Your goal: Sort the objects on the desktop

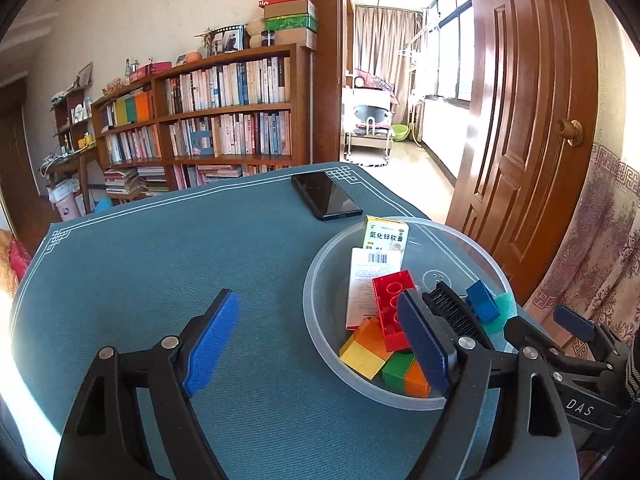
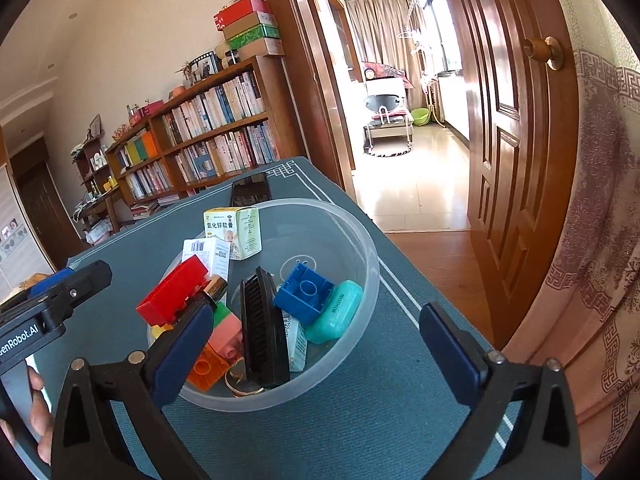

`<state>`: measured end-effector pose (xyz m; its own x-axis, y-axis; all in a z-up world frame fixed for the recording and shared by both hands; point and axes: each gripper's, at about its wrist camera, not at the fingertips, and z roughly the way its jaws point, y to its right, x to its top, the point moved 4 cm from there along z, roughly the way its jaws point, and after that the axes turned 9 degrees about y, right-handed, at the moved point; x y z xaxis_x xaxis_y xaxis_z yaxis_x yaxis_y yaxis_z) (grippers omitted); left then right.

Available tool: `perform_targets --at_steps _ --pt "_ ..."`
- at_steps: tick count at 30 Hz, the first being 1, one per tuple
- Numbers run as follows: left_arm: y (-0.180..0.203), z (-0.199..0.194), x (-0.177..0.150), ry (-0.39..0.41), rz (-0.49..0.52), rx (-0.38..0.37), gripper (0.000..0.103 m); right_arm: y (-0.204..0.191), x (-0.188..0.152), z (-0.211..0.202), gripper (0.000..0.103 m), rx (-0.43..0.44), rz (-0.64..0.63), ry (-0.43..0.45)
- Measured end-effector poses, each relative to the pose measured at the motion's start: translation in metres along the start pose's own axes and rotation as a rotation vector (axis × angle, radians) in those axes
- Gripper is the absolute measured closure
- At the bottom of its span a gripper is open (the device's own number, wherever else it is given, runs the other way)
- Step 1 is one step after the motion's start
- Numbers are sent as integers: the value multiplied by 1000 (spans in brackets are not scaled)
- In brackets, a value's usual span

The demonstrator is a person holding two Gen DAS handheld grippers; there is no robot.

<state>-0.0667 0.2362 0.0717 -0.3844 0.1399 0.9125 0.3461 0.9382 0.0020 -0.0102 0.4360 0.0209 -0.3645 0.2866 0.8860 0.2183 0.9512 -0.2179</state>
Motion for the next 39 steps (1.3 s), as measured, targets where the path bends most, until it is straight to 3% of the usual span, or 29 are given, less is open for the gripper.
perform_targets --at_steps 6,12,15,29,35,39 --pt "-8 -20 -3 7 -56 17 19 -1 -15 -15 0 -51 -82 -62" --pt "-16 -42 -2 42 -37 130 19 -12 -28 -33 0 -61 -157 -99" --pt "-15 -49 -1 45 -19 151 19 -21 -28 -40 0 -50 -178 -98" --pt "-2 -66 -3 36 -37 87 18 -43 -5 -64 0 -53 -193 -2" --pt "5 -68 -2 40 -22 85 18 -36 -6 -63 0 -55 -167 -3" --pt "12 -66 -1 25 -32 45 18 -31 -10 -60 0 -60 -156 -10"
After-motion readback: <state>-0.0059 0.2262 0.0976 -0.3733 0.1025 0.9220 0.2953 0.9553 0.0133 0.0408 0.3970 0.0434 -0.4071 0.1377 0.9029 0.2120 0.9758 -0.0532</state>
